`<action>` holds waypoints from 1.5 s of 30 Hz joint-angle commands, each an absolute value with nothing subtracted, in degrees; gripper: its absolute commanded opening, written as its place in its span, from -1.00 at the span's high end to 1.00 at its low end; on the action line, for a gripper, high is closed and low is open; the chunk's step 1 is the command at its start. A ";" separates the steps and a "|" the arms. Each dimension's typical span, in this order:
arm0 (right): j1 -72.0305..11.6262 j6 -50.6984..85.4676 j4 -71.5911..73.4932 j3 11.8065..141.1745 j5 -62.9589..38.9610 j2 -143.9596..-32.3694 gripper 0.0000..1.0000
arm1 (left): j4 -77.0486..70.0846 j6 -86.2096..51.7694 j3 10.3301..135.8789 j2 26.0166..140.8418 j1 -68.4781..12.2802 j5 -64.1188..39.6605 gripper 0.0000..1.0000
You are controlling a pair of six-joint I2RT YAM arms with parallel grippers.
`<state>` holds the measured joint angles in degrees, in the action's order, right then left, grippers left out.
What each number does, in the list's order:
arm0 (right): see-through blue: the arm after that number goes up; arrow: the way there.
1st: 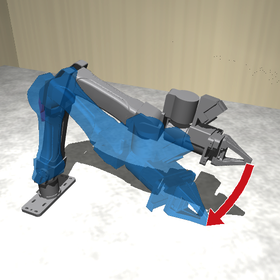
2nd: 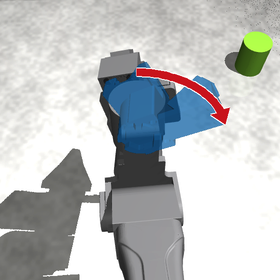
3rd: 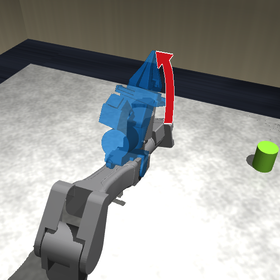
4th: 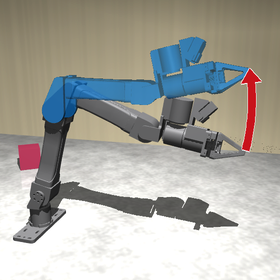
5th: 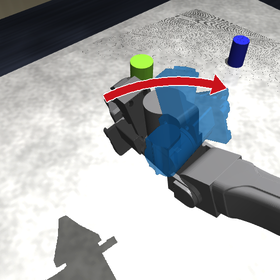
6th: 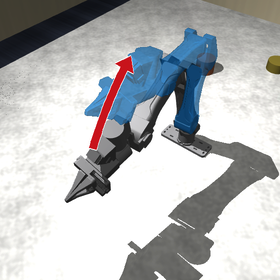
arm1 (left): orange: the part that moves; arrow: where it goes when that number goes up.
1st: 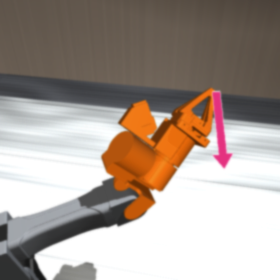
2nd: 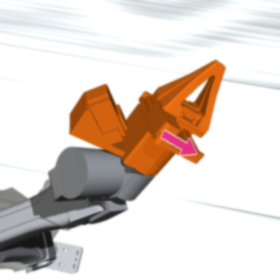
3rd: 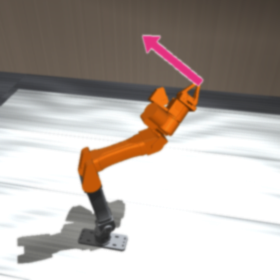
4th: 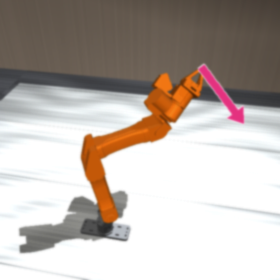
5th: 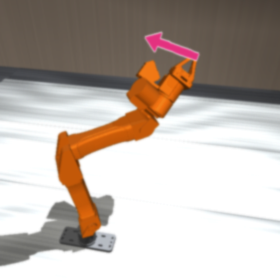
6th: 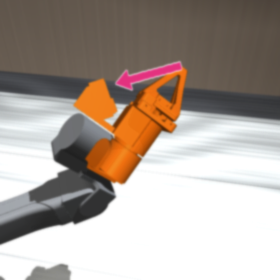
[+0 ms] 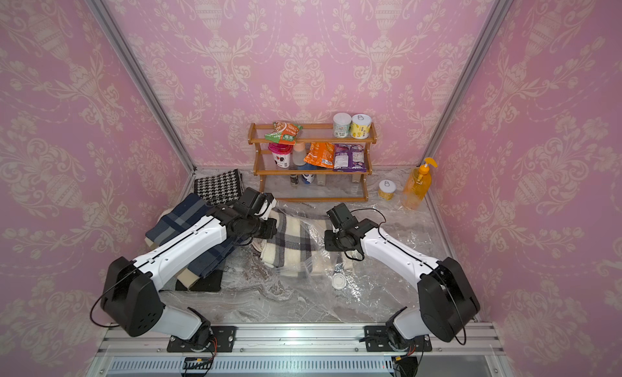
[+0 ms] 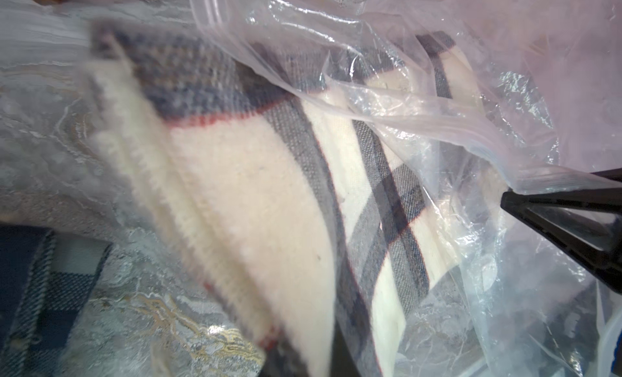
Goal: Take the scarf out of the vacuum bag
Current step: Take out the scarf from the vacuum bag.
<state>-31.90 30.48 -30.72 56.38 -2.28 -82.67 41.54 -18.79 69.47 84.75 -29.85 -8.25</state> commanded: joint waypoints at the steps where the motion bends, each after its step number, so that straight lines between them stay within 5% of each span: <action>1: -31.53 32.12 -32.43 57.49 -1.74 -83.68 0.64 | 51.13 -14.17 73.67 81.66 -29.44 -0.37 1.00; 21: -33.27 32.31 -32.40 60.47 0.53 -91.11 0.67 | 66.91 -6.05 84.89 74.23 -29.10 25.51 1.00; 45: -33.40 31.82 -28.94 61.44 -1.92 -94.92 0.67 | 71.71 -0.62 96.71 72.42 -23.37 34.44 1.00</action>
